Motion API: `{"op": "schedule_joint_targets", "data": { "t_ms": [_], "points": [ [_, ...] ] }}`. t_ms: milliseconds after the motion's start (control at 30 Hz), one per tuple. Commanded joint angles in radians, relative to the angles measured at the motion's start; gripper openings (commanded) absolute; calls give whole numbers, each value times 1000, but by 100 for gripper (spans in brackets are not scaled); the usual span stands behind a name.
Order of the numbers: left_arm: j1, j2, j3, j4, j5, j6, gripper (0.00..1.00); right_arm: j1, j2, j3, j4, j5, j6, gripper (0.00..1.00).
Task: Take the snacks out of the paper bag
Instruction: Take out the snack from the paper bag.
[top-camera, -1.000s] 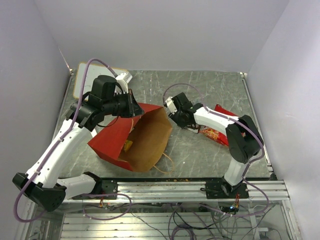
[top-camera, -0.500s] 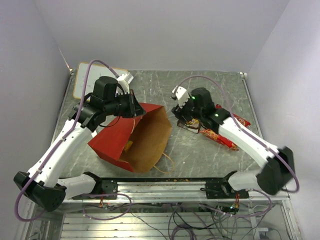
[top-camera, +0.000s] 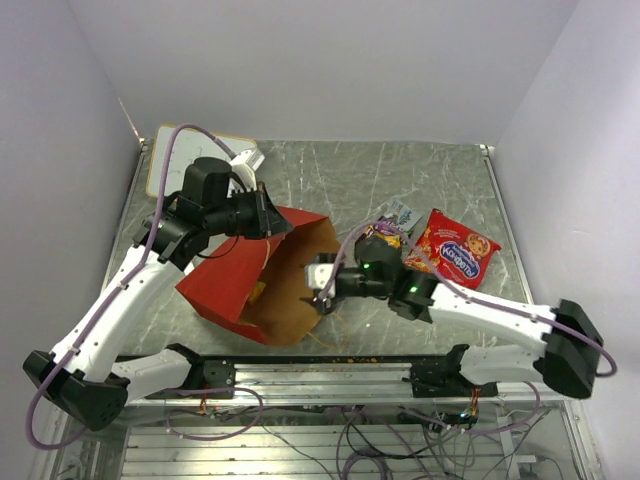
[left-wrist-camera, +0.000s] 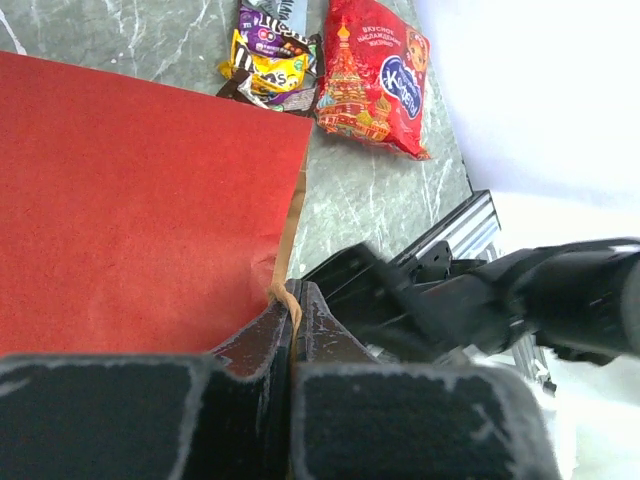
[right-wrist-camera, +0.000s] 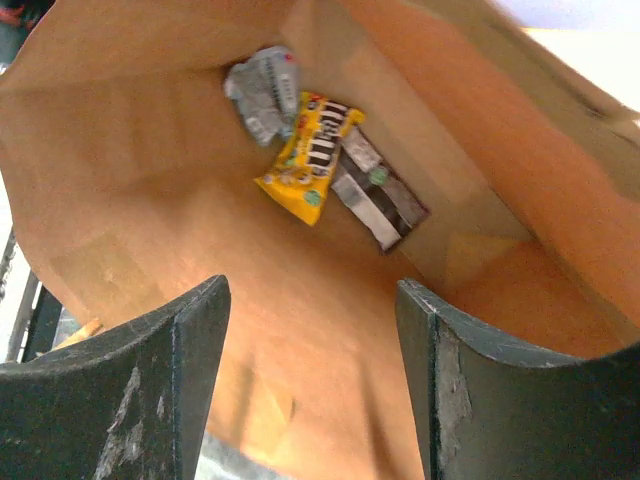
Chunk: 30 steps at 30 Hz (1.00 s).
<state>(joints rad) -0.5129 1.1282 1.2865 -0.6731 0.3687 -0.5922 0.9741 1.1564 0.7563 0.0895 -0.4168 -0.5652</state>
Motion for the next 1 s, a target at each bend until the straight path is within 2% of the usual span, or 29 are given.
{"op": "schedule_joint_targets", "data": {
  "t_ms": [0,233,600,700,967],
  "points": [
    [4,-25,-16,37,38,-6,7,83,148,42,102,10,-220,67],
    [4,-75,-55,61,39,-7,7,110,432,173,156,49,-377,67],
    [4,-78,-23,40,36,19,7,149,647,270,100,43,-654,70],
    [4,-70,-14,33,45,20,7,151,707,295,148,59,-654,71],
    [4,-71,-34,50,75,-6,7,152,858,420,144,45,-682,71]
  ]
}}
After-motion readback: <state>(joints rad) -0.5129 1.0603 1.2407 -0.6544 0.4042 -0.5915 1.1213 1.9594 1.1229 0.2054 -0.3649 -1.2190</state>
